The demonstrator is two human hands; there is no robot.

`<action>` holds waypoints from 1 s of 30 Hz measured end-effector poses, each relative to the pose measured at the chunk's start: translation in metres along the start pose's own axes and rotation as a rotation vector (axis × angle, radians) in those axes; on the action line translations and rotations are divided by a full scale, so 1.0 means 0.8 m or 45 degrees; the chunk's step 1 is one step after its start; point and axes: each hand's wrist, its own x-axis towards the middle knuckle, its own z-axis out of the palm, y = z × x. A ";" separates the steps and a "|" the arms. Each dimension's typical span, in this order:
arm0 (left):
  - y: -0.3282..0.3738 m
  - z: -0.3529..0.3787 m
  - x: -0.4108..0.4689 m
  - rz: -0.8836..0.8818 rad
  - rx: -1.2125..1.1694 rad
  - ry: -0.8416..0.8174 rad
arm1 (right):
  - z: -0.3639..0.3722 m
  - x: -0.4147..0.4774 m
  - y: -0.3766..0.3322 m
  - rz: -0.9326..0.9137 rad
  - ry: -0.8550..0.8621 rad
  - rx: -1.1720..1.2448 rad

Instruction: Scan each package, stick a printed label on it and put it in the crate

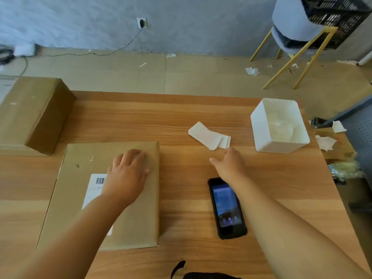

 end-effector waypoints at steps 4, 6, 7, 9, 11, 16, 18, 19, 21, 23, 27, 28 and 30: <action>-0.001 0.002 0.000 0.004 -0.003 0.029 | 0.002 0.046 -0.019 -0.054 0.033 0.152; 0.000 0.004 -0.002 0.011 -0.001 0.068 | 0.005 0.063 -0.023 0.012 0.024 0.167; 0.002 0.004 -0.003 0.007 0.011 0.071 | 0.007 0.070 -0.025 0.063 0.027 0.173; 0.004 0.004 -0.004 0.006 0.036 0.067 | 0.012 0.079 -0.025 0.127 0.027 0.179; 0.005 0.005 -0.005 -0.005 0.054 0.060 | 0.017 0.083 -0.024 0.173 0.039 0.209; 0.008 0.010 -0.008 -0.024 0.061 0.071 | 0.016 0.084 -0.019 0.273 0.051 0.372; 0.010 0.011 -0.009 -0.025 0.048 0.085 | 0.013 0.083 -0.016 0.270 0.028 0.389; 0.011 0.012 -0.009 -0.022 0.044 0.090 | 0.010 0.081 -0.014 0.258 0.021 0.381; 0.011 0.012 -0.009 -0.016 0.042 0.100 | 0.005 0.079 -0.010 0.239 0.017 0.352; 0.010 0.012 -0.010 -0.018 0.034 0.096 | 0.001 0.077 -0.006 0.245 0.014 0.341; 0.007 0.015 -0.012 -0.009 0.008 0.080 | -0.006 0.062 -0.001 0.231 0.087 0.434; 0.005 0.015 -0.011 -0.001 0.005 0.079 | -0.010 0.055 -0.002 0.213 0.128 0.502; -0.001 0.011 -0.011 0.021 -0.032 0.053 | -0.016 0.038 -0.009 0.156 0.175 0.632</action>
